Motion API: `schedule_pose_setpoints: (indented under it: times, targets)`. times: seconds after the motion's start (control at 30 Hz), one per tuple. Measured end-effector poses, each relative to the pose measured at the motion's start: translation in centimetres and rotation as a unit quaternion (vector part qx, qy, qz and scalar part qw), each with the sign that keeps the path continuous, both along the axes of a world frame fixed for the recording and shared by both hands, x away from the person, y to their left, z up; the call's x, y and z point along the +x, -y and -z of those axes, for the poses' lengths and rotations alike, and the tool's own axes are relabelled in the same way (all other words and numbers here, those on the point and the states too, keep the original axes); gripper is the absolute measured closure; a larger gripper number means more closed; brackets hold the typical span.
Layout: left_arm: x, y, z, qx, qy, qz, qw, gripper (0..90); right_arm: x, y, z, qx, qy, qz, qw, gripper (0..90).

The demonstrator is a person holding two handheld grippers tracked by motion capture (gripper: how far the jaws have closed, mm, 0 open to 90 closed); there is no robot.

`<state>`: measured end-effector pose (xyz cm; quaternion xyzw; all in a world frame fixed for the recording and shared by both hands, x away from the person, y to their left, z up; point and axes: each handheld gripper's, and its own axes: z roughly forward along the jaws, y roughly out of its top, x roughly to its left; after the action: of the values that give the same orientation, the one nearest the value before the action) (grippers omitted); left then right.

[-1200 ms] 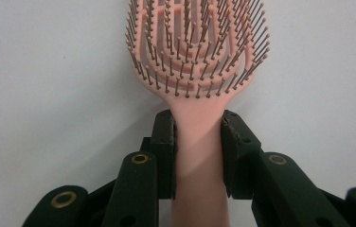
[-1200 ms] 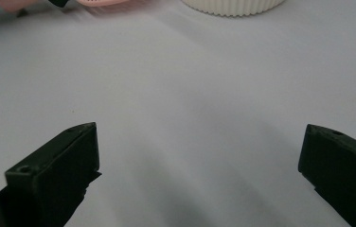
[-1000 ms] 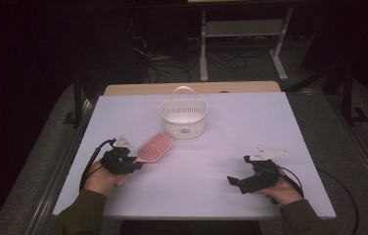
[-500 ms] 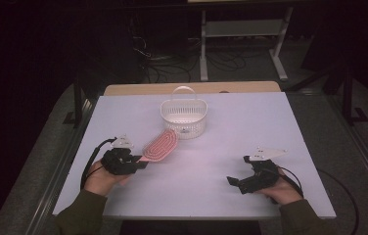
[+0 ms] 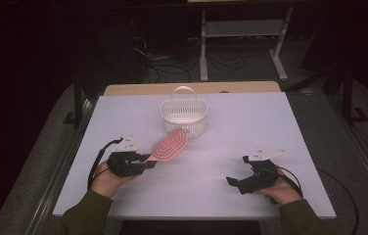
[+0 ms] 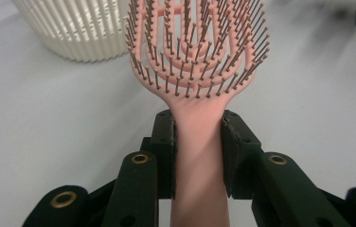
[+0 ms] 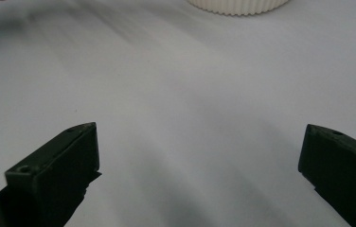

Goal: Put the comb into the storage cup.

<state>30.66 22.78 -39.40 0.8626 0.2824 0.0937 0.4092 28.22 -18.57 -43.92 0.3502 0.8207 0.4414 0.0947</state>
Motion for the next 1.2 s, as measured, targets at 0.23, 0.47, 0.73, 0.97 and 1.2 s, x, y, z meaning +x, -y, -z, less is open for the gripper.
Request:
schedule_pose_setpoints:
  times: [0.23, 0.47, 0.73, 0.97, 1.2]
  targets:
    - [0.3, 0.5, 0.1, -0.025, 0.001, 0.008, 0.9997, 70.0, 0.0, -0.2, 0.1, 0.0, -0.002, -0.001, 1.0, 0.0]
    - [0.5, 1.2, 0.3, -0.046, 0.002, 0.012, 0.9989, 70.0, 0.0, -0.2, 0.1, 0.004, -0.002, -0.003, 1.0, 0.0]
    - [0.8, 2.0, 0.6, -0.06, 0.008, 0.017, 0.9981, 70.0, 0.1, -0.3, -0.1, 0.025, -0.004, -0.002, 0.9997, 0.0]
    - [0.9, 2.5, 0.8, -0.07, 0.014, 0.015, 0.9974, 70.0, 0.1, -0.4, -0.1, 0.036, -0.008, 0.0, 0.9993, 0.0]
    - [0.8, 2.7, 1.1, -0.082, 0.013, 0.014, 0.9964, 70.0, 0.3, -0.9, -0.4, 0.042, -0.015, -0.012, 0.999, 0.0]
